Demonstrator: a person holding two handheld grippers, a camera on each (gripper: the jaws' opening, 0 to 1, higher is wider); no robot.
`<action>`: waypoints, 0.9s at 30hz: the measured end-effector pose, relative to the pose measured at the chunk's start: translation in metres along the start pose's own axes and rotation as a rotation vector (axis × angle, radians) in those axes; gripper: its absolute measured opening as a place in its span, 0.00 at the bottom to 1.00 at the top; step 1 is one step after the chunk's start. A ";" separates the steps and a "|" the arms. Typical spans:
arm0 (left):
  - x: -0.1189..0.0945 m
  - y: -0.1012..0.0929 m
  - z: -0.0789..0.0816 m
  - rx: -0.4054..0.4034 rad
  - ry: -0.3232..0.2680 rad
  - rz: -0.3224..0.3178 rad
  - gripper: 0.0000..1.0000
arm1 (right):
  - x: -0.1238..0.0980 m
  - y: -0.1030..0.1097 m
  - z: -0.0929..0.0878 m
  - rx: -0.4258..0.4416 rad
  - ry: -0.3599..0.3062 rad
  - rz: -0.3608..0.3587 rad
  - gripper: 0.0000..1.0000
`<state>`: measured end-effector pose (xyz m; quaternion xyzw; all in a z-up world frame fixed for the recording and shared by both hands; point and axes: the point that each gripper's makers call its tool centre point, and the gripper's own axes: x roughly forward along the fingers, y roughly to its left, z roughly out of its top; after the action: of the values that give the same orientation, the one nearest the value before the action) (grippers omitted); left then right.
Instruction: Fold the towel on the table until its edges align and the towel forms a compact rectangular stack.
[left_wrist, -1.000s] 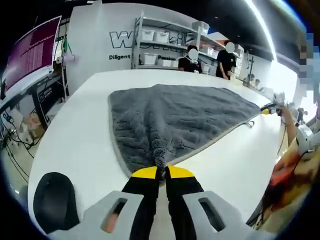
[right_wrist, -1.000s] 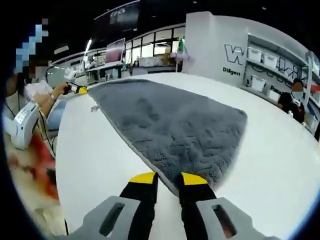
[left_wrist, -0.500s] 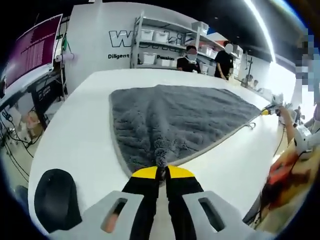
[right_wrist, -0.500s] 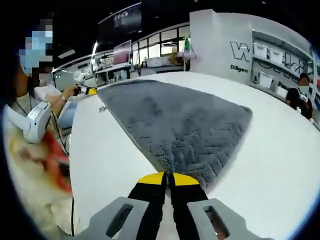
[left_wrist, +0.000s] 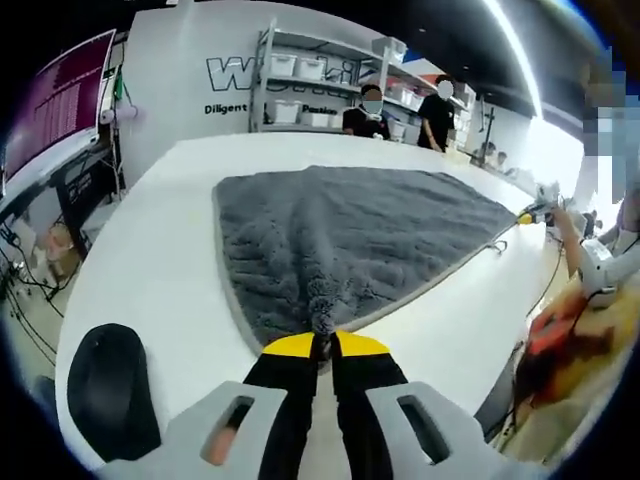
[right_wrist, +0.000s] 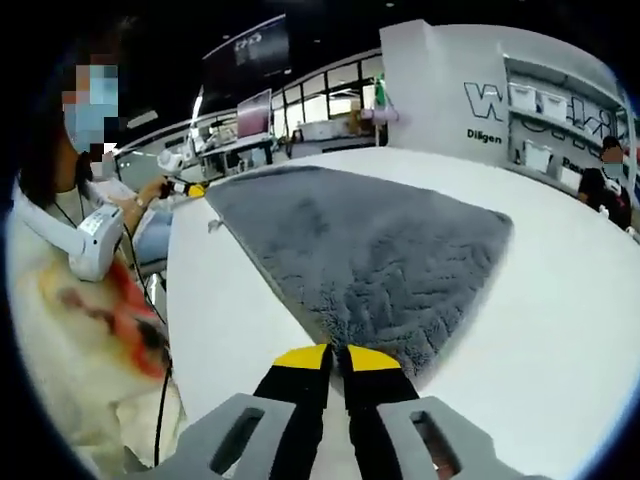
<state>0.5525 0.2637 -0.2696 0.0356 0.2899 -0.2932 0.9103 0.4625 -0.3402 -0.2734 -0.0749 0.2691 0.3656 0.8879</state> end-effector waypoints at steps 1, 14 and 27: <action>-0.001 -0.001 0.004 0.006 -0.018 0.002 0.07 | -0.001 0.002 0.000 -0.038 0.001 0.016 0.10; -0.012 -0.022 0.069 0.017 -0.324 -0.097 0.64 | -0.019 -0.006 0.039 -0.014 -0.237 -0.025 0.95; 0.026 -0.008 0.101 -0.011 -0.306 -0.063 0.99 | -0.002 0.008 0.041 -0.032 -0.198 -0.033 0.99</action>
<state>0.6168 0.2204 -0.1988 -0.0233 0.1505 -0.3222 0.9343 0.4729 -0.3225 -0.2372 -0.0567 0.1728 0.3610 0.9147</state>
